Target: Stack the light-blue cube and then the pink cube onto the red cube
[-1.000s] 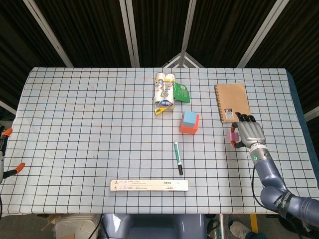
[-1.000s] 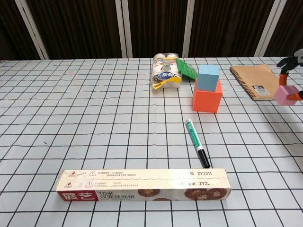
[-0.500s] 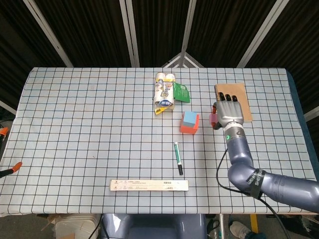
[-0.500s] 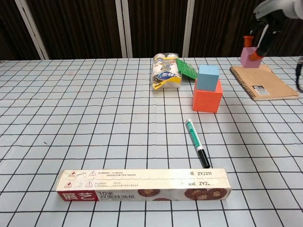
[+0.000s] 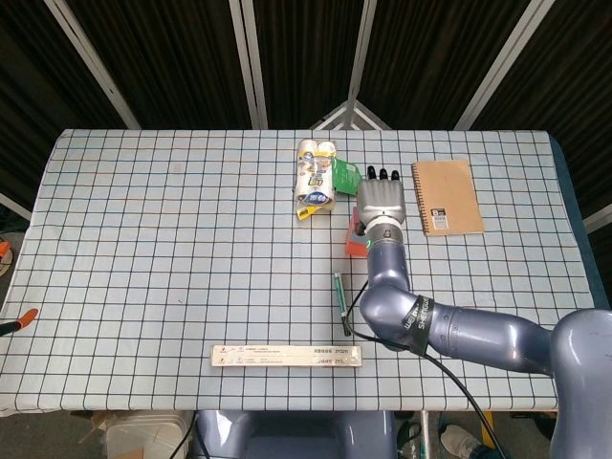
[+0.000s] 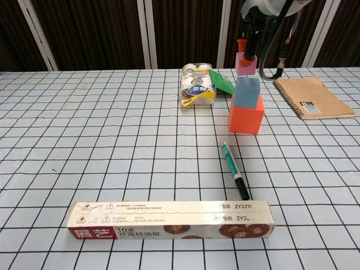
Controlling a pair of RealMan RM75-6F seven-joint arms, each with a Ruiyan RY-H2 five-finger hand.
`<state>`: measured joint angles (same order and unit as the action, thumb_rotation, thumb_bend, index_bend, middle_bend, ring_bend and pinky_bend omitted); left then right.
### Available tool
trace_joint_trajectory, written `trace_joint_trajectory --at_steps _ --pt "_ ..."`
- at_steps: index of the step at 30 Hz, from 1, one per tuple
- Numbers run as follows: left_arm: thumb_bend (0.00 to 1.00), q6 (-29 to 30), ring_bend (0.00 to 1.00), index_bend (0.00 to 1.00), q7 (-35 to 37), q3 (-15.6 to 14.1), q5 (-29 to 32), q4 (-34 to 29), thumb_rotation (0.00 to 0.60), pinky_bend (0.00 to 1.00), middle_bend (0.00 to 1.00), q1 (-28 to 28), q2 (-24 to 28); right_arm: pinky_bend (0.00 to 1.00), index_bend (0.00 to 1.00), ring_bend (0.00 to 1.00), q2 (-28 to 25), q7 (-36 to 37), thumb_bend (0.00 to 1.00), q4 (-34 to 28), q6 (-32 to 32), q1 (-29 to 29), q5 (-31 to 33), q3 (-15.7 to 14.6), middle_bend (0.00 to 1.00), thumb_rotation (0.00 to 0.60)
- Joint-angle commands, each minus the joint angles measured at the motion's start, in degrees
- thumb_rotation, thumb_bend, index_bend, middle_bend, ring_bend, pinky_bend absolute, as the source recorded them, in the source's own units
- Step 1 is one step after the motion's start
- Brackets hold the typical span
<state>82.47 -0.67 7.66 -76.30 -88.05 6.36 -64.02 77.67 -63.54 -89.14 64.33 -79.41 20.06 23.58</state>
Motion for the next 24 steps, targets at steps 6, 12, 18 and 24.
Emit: trace_joint_trajectory --at_steps 6,12,18,24 --pt "0.16 -0.32 0.0 0.04 -0.28 -0.03 0.2 -0.07 0.6 0.0 0.0 0.17 -0.06 0.0 0.48 0.0 0.78 -0.6 0.4 1.65 -1.11 1.5 -0.12 0.21 0.0 0.6" --pt "0.16 0.11 0.0 0.04 -0.83 -0.15 0.07 -0.37 0.6 0.0 0.0 0.03 -0.19 0.0 0.48 0.0 -0.22 -0.08 0.4 1.34 -2.48 3.62 -0.95 0.26 0.0 0.6" --pt "0.16 0.25 0.0 0.04 -1.37 -0.32 -0.21 -0.6 0.6 0.0 0.0 0.07 -0.32 0.0 0.48 0.0 -0.71 0.32 0.4 0.52 -2.88 4.33 -1.98 0.7 0.0 0.6" --pt "0.16 0.53 0.0 0.04 -1.27 -0.19 0.01 -0.62 0.6 0.0 0.0 -0.07 -0.27 0.0 0.48 0.0 -0.39 0.37 0.4 0.81 -3.15 4.66 -2.15 0.66 0.0 0.6"
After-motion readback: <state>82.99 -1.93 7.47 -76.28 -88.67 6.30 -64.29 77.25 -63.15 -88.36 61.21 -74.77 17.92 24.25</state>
